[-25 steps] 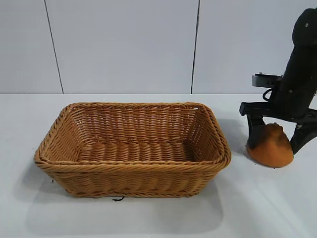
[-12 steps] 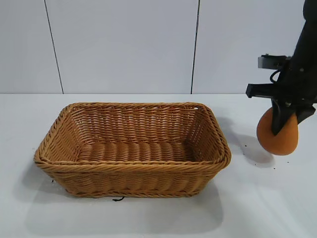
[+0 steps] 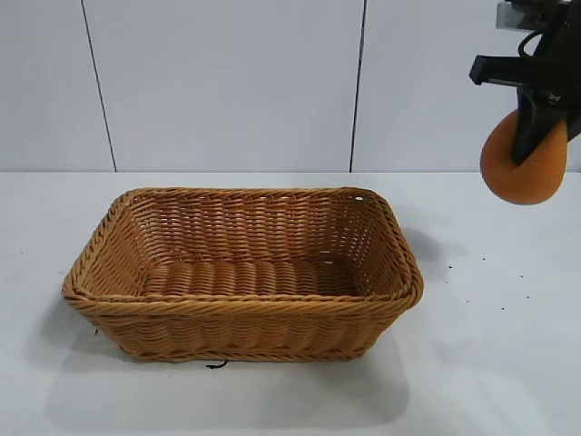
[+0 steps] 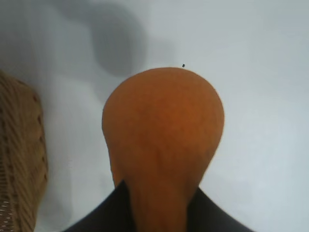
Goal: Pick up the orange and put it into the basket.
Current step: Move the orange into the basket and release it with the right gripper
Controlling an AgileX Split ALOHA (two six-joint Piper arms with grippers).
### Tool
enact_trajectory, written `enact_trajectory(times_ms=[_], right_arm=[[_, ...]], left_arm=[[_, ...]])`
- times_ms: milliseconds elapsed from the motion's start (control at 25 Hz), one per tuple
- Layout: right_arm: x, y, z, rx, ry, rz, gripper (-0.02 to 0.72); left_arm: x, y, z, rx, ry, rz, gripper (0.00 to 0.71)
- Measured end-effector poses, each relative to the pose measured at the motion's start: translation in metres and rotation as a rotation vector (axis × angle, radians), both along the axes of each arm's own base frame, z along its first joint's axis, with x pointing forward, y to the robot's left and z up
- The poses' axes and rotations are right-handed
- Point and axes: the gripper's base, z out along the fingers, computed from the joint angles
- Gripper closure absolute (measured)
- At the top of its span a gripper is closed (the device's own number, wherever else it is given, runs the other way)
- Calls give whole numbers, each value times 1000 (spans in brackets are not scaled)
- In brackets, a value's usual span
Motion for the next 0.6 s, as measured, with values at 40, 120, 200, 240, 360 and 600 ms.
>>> enact_trajectory(times_ms=[40, 120, 200, 240, 360, 600], right_arm=[[-2, 10, 1, 0, -2, 26, 640], [-8, 41, 1, 0, -2, 107, 640], [-15, 64, 1, 2, -4, 163, 640], [-18, 74, 1, 4, -7, 187, 640], [-29, 107, 2, 15, -36, 269, 640], [-48, 161, -5, 41, -81, 391, 640]], left_arm=[[0, 0, 0, 0, 0, 0, 14], [0, 0, 0, 0, 0, 0, 14], [0, 0, 0, 0, 0, 0, 14], [0, 0, 0, 0, 0, 0, 14], [0, 0, 0, 0, 0, 0, 14], [0, 0, 0, 0, 0, 0, 14]])
